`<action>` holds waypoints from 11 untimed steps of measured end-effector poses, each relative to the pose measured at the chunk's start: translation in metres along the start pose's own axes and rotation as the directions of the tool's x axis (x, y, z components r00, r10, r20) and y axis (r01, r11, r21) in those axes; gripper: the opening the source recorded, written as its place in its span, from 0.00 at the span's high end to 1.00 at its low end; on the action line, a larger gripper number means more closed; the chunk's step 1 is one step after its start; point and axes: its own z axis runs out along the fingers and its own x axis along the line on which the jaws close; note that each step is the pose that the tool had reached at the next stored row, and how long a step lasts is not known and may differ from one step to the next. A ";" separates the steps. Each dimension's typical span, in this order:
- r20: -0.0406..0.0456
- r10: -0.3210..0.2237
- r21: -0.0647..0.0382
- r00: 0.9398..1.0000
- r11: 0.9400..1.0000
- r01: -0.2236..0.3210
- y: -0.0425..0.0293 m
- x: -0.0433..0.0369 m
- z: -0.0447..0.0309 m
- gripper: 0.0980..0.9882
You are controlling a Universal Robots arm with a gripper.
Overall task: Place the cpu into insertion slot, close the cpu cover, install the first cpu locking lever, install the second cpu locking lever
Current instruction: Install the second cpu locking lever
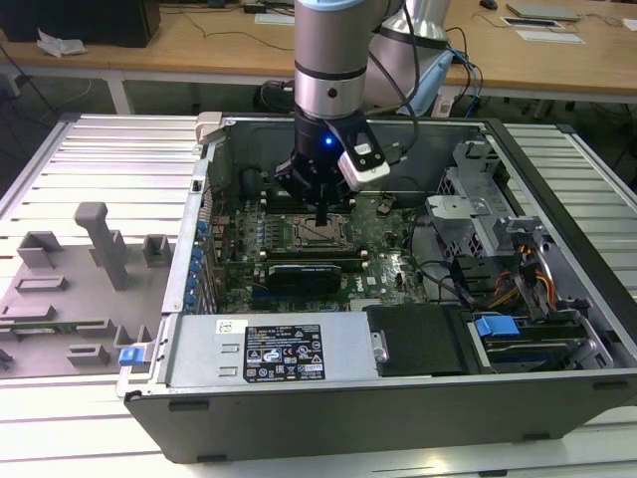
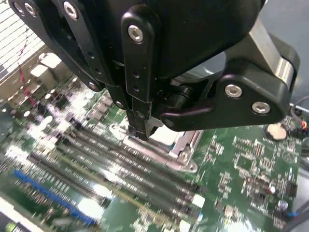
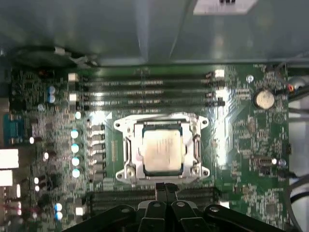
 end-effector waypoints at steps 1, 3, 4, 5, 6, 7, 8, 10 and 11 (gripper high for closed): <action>0.000 0.000 -0.002 1.000 1.000 0.000 -0.0077 -0.0003 0.0001 0.99; 0.001 0.000 -0.011 1.000 1.000 0.000 -0.0100 -0.0003 0.0004 0.99; 0.002 0.001 -0.022 1.000 1.000 -0.001 -0.0106 -0.0003 0.0007 0.99; 0.002 0.001 -0.031 1.000 1.000 -0.001 -0.0111 -0.0002 0.0009 0.99; 0.002 0.001 -0.039 1.000 0.999 -0.001 -0.0120 0.0005 0.0021 0.99; 0.002 0.001 -0.041 1.000 0.999 -0.001 -0.0126 0.0009 0.0028 0.99; 0.002 0.001 -0.041 1.000 0.999 -0.001 -0.0132 0.0013 0.0031 0.99; 0.002 0.001 -0.043 1.000 0.999 -0.001 -0.0144 0.0043 0.0059 0.99; 0.002 0.001 -0.044 1.000 0.999 -0.001 -0.0149 0.0072 0.0085 0.99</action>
